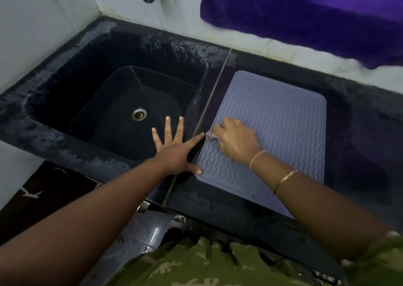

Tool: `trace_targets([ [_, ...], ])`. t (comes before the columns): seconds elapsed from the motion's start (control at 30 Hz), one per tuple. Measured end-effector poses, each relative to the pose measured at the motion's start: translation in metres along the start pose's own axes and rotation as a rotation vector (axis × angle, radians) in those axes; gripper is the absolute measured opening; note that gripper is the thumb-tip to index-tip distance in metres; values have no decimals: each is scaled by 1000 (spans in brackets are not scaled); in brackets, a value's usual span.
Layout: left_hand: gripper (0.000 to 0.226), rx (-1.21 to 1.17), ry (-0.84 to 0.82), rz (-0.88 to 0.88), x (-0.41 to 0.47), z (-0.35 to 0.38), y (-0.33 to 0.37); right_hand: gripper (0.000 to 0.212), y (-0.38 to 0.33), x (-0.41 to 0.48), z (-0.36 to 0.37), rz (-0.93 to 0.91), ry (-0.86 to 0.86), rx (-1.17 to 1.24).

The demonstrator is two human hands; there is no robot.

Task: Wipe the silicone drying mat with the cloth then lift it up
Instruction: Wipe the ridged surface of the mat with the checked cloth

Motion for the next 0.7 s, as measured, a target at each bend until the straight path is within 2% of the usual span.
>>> trace_targets([
  [0.1,93,109,-10,46,1,0,0,29,-1,6,0,84,-15,53],
  [0.23,92,235,3,49,4,-2,-2,34,-22,-22,11,46,38,106],
  [0.4,97,350,44,41,2,-7,2,28,-46,-47,22,-73,15,69],
  [0.53,107,467,133,51,-1,-13,11,28,-35,-47,14,-230,-43,37],
  [0.7,110,462,95,66,4,-15,10,33,-11,-19,0,-66,-11,2],
])
Point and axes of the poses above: each hand's wrist, its own x-axis towards the middle knuckle, its own z-axis out of the palm, y = z × x, the point moved 2 cm from there along x, towards the middle knuckle, and after that the axes turned 11 degrees about -y, right-handed, at the moved point
